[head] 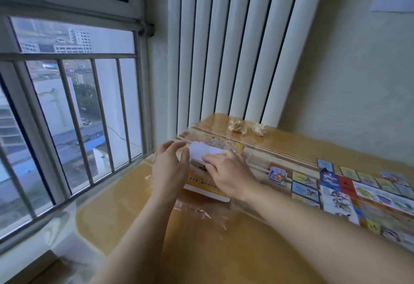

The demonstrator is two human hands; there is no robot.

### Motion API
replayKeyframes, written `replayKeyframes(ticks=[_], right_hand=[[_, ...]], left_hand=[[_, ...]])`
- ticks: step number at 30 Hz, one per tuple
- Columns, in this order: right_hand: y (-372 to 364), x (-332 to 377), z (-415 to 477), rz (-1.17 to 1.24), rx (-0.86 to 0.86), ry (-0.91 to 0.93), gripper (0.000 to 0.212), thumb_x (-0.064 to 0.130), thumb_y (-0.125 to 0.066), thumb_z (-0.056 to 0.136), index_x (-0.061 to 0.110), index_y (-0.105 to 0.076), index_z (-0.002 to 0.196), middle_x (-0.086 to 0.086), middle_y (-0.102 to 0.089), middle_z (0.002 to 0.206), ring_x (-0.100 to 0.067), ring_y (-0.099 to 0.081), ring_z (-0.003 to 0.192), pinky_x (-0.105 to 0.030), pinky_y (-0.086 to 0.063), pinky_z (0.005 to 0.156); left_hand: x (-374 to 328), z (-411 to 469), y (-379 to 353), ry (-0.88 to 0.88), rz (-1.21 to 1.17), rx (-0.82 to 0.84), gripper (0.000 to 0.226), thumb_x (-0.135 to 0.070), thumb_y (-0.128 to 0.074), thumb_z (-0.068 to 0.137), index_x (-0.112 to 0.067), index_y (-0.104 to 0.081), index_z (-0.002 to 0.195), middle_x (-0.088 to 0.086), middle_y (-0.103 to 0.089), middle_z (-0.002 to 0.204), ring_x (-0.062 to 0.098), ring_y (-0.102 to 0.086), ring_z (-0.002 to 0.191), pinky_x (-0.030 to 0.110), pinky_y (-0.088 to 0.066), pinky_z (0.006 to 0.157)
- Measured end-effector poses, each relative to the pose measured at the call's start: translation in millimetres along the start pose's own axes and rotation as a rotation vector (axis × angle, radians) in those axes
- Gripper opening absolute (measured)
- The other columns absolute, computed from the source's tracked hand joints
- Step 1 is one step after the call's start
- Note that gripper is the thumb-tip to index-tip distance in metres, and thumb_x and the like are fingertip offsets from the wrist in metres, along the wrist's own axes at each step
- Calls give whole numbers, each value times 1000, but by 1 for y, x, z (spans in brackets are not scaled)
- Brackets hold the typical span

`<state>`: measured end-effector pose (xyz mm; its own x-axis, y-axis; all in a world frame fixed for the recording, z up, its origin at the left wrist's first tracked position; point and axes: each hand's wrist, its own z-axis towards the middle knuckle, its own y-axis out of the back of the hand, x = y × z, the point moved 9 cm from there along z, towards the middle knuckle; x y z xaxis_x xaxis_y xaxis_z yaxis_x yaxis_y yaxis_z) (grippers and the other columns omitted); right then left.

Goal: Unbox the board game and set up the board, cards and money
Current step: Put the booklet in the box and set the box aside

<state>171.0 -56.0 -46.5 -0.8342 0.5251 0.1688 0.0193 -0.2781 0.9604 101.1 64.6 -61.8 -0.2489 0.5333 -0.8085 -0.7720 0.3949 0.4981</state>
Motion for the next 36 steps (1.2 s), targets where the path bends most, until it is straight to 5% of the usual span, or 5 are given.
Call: replayKeyframes(ticks=[12,17,20,26,36], right_hand=[[4,-22,1,86,107,-119,51,40,-54,92,20,-45,138,-4,-49,139,-27,-33,132,-38,-34,103],[36,-18,0,126,-72,-36,24,20,-43,96,32,-63,103,-1,-63,88,-16,-54,87,-33,-36,79],[79,-21,-5,332,-323,-26,36,10,-43,96,34,-61,116,4,-54,62,-4,-42,52,-18,-29,59],[121,-53,-7,845,-433,-228,31,3,-53,90,26,-54,112,3,-63,99,-11,-60,94,-19,-48,64],[94,-42,-36,346,-231,-173,36,16,-59,88,25,-63,122,10,-61,125,-9,-51,120,-38,-32,110]], left_hand=[[4,10,-2,196,-324,95,39,-6,-46,89,-21,-59,122,17,-59,107,25,-61,55,23,-47,38],[-6,9,5,238,-544,68,39,-3,-49,86,-18,-63,119,-2,-60,77,23,-53,67,27,-51,60],[-4,10,10,292,-682,40,40,0,-48,85,-17,-63,118,1,-65,84,23,-57,80,39,-51,78],[-7,-4,2,508,-1061,-10,29,0,-48,95,-13,-59,119,6,-62,93,17,-58,82,31,-49,84],[-34,-36,-20,676,-1382,74,20,0,-49,94,-18,-56,101,12,-60,102,26,-64,97,42,-54,89]])
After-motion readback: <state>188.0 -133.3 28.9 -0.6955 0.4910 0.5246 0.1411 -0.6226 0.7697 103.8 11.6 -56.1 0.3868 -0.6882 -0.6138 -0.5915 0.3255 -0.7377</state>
